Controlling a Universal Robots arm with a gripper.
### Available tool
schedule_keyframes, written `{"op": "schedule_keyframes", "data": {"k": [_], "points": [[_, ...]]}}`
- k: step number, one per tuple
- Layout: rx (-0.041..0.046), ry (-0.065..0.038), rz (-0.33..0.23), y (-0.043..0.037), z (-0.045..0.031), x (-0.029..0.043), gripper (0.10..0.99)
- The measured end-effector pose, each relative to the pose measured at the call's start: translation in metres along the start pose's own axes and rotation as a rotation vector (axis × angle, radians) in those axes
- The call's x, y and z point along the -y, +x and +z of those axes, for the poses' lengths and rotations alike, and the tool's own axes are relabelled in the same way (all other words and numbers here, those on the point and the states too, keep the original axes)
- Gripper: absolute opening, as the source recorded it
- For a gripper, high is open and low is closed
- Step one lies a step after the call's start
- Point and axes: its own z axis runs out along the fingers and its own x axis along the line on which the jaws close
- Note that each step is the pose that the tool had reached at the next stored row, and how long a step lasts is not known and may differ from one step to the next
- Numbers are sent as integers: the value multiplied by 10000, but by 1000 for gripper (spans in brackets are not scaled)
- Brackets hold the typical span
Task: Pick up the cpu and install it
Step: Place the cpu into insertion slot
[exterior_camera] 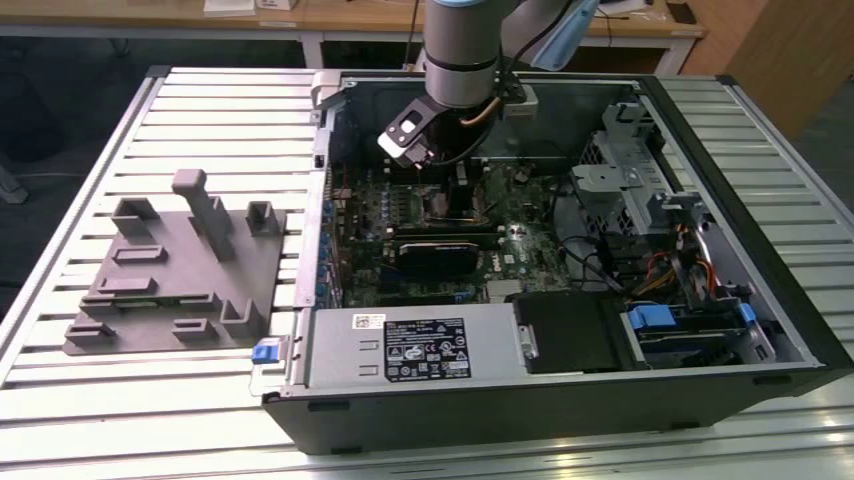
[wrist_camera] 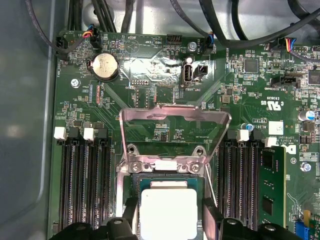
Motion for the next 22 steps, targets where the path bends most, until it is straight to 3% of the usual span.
{"op": "schedule_keyframes", "data": {"k": [11, 12, 13, 22], "points": [[-3, -1, 0, -1, -21, -1, 612], [0, 2, 0, -2, -23, -1, 600], [-1, 2, 0, -2, -23, -1, 533], [-21, 1, 1, -2, -35, -1, 525]]}}
